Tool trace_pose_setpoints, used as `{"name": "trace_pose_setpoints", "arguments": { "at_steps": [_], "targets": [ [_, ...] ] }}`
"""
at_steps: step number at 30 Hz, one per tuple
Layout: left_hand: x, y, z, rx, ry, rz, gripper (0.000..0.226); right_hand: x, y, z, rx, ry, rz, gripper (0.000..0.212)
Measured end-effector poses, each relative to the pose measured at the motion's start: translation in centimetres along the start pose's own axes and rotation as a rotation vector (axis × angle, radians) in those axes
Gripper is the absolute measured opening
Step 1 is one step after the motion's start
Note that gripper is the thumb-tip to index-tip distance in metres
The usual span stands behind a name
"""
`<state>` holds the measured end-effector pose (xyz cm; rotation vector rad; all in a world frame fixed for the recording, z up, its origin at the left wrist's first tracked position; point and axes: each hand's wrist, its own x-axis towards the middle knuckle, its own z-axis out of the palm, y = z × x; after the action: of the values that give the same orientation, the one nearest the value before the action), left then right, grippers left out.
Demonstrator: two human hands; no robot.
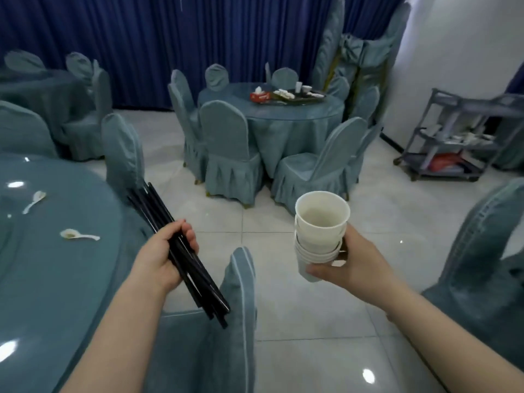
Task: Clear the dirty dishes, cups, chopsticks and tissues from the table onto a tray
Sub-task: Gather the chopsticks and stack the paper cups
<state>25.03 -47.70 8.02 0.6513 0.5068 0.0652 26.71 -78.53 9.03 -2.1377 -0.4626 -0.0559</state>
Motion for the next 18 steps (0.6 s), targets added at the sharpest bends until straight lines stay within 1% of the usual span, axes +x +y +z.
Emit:
{"name": "trace_pose_setpoints", "arguments": {
  "at_steps": [3,8,12,14,16,18],
  "targets": [
    [2.3,-4.6,5.3,0.035,0.001,-0.045,0.020,0.2,4.1,-5.3,-0.023,0.042,0.029,0.065],
    [6.9,-8.1,10.1,0.012,0.021,-0.085,0.020,3.8,8.6,-9.2,-0.025,0.056,0.050,0.068],
    [12.5,-8.7,11.8,-0.039,0.081,-0.063,0.016,10.2,11.2,-9.8,-0.010,0.071,0.056,0.065],
    [15.5,-9.2,12.0,-0.102,0.110,-0.062,0.016,14.1,12.5,-9.4,0.021,0.041,0.051,0.065],
    [18.8,-9.3,12.0,-0.156,0.137,-0.072,0.017,18.0,13.4,-8.7,0.011,-0.006,0.035,0.070],
    [22.1,-8.4,12.5,-0.185,0.168,-0.076,0.019,22.5,13.7,-8.5,-0.005,-0.046,0.026,0.071]
  ]
}}
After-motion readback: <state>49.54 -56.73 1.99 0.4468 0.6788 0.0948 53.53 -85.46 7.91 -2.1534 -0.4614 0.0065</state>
